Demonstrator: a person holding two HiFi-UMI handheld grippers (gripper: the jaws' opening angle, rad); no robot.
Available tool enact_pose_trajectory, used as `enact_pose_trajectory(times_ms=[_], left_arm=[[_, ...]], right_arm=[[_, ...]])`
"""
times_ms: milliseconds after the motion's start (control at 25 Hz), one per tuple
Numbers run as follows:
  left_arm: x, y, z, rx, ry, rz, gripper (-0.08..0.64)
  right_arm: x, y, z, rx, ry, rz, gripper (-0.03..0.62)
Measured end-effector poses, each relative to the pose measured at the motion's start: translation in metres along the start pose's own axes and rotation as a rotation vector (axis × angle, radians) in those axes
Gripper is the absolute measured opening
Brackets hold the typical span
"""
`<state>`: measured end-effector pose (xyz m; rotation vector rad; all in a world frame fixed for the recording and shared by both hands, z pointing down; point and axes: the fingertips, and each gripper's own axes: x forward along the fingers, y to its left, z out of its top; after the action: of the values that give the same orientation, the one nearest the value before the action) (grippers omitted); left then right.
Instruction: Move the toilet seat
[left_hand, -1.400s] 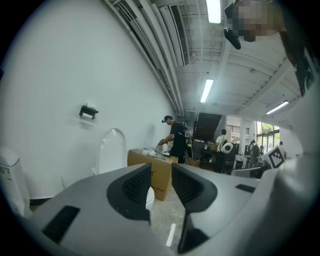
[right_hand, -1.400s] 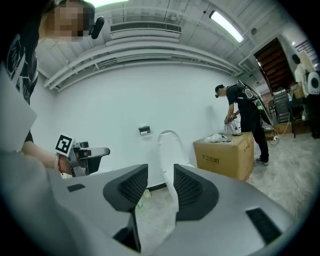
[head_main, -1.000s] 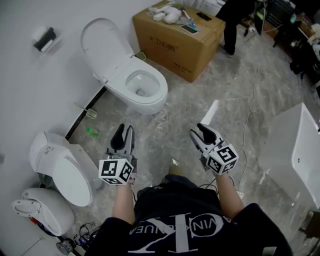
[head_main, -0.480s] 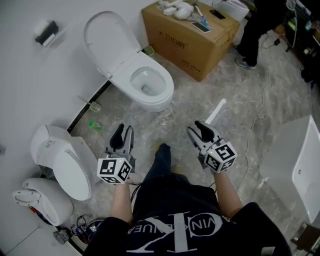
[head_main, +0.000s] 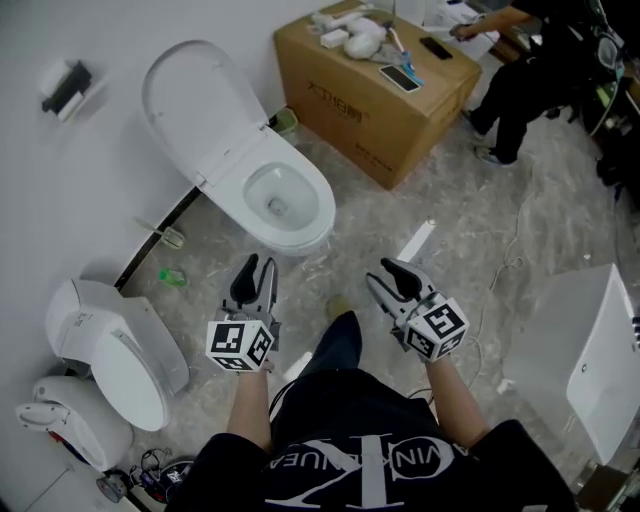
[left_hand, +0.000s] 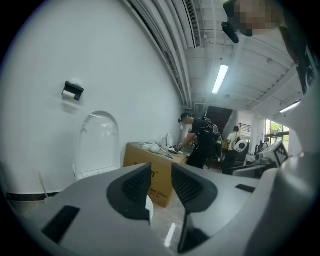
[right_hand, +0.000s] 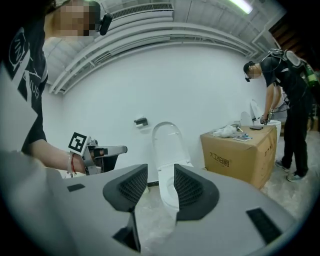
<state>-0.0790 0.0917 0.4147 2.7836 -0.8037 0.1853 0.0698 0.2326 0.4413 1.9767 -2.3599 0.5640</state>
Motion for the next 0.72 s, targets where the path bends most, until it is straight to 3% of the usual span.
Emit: enact_pose_trajectory(times_ms=[400,600,720], left_arm=[[0.120,0.002,-0.007,-0.085,0.034,-0.003,0.120],[0.142,0.006,-0.021,-0.087,0.079,-0.018,0.127],[0.140,0.018,-0.033,-0.116,0.097,0.029,0.133]], right_arm=[[0.058,-0.082,0.016,-0.051,0.132,0.092,0.183],[0.085,-0.095,0.012,-0.078,0.197,0.152,0.196],[0.098,-0.101,-0.002,-0.074,0.252,0.188,0.199]])
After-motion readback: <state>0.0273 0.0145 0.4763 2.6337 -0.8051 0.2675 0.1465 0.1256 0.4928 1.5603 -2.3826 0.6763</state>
